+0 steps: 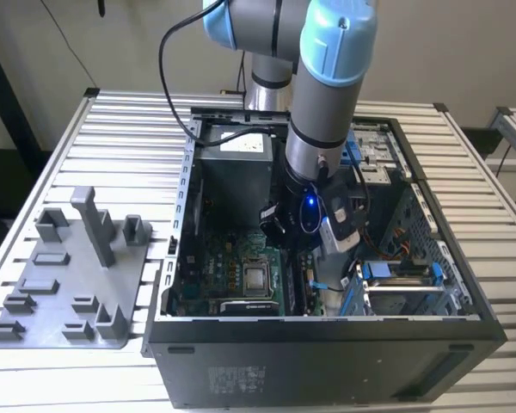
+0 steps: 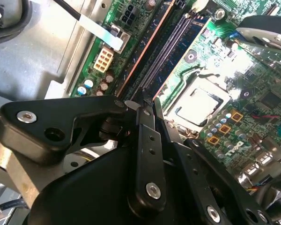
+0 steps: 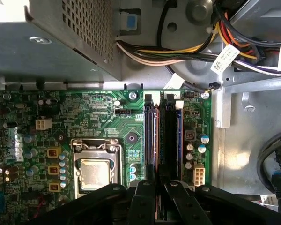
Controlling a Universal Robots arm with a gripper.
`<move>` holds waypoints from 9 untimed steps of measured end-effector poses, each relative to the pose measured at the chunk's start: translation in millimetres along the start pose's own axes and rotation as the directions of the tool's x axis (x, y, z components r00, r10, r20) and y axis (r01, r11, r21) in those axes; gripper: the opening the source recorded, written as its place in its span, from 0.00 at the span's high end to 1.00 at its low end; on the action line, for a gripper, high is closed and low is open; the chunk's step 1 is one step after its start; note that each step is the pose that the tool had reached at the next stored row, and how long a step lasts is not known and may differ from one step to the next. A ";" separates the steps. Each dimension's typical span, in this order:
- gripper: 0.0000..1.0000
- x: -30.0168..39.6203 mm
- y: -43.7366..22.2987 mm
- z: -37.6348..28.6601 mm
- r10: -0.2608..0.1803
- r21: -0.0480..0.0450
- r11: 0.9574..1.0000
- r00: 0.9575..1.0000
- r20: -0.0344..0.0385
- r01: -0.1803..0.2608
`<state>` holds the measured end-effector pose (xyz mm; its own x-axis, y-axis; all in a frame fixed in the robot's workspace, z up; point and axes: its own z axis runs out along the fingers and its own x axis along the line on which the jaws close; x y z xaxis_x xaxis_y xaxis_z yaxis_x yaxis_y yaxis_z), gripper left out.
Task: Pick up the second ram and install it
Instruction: 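Insert the second ram into the second slot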
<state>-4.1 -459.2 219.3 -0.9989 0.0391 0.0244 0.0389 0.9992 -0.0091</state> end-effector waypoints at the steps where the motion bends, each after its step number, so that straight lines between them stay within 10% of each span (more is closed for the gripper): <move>1: 0.86 -0.1 0.0 0.0 0.000 0.000 1.000 1.000 0.000 0.000; 9: 0.86 -0.2 0.1 0.0 -0.001 0.001 1.000 1.000 0.000 0.001</move>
<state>-3.8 -459.1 219.4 -0.9990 0.0386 0.0243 0.0383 0.9992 -0.0104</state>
